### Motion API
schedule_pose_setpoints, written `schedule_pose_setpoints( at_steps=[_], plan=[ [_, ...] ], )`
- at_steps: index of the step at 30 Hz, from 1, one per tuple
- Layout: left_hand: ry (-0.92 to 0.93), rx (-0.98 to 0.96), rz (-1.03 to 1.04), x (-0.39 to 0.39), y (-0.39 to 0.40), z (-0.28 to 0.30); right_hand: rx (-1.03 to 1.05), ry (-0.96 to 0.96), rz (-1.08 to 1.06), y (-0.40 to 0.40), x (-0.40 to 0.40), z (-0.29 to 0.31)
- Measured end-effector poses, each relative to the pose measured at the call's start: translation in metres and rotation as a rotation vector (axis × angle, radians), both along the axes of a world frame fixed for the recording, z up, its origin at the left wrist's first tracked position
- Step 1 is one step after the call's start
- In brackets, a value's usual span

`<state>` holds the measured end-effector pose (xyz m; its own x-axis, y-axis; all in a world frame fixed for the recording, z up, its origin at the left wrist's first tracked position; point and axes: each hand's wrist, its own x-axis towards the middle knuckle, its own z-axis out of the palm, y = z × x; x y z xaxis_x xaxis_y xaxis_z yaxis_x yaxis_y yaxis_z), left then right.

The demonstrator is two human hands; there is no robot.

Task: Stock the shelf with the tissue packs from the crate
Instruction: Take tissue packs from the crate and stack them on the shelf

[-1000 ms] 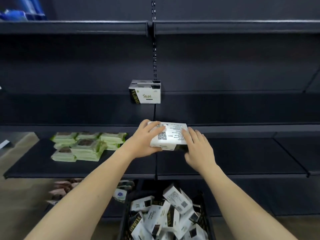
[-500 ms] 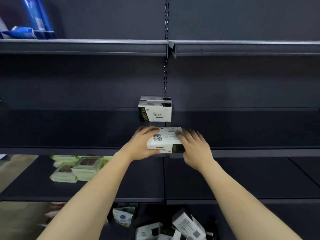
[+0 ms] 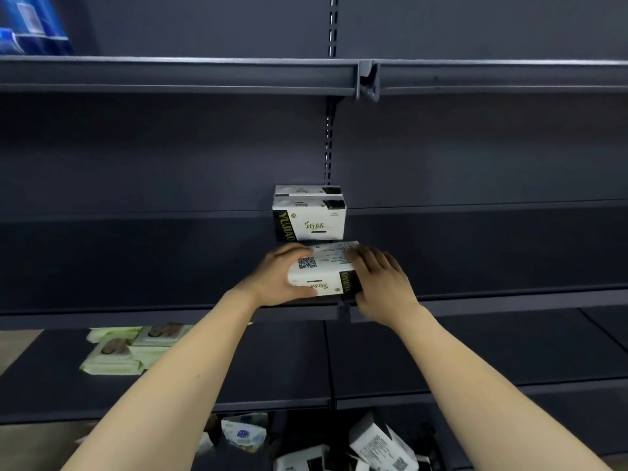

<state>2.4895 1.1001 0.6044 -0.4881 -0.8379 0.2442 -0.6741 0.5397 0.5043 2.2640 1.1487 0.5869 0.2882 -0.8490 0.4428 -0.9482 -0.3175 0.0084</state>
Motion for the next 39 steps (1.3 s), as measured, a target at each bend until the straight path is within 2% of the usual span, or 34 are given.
schedule_pose_setpoints(
  at_steps=[7,12,15,18,21,23,29,33,35,37,39],
  plan=[
    [0.032,0.205,0.017,-0.001,-0.01,0.03,-0.043,0.124,0.012,-0.008,0.008,0.01],
    [0.088,0.332,-0.001,0.003,-0.017,0.041,-0.059,0.131,0.013,-0.014,0.01,0.02],
    [0.151,0.424,-0.034,0.007,-0.02,0.046,0.009,0.114,0.07,-0.019,0.006,0.036],
    [0.231,0.433,-0.008,0.013,-0.022,0.052,0.109,0.081,0.09,-0.025,0.006,0.055],
    [0.236,0.325,0.046,0.02,-0.023,0.054,0.204,-0.007,0.106,-0.031,0.014,0.064],
    [0.174,0.215,0.067,0.024,-0.019,0.055,0.268,-0.041,0.087,-0.035,0.018,0.065],
    [-0.324,-0.202,0.043,0.027,-0.022,0.042,0.191,-0.022,0.039,-0.044,0.027,0.057],
    [-0.513,-0.389,0.052,0.018,-0.021,0.027,0.123,-0.002,-0.031,-0.046,0.034,0.047],
    [-0.514,-0.423,0.066,0.013,-0.02,0.019,0.056,0.0,-0.045,-0.045,0.034,0.042],
    [-0.436,-0.425,0.089,0.009,-0.022,0.012,0.022,-0.039,-0.062,-0.043,0.035,0.034],
    [-0.339,-0.4,0.096,0.005,-0.022,0.009,0.065,-0.179,-0.14,-0.041,0.036,0.023]
  ],
)
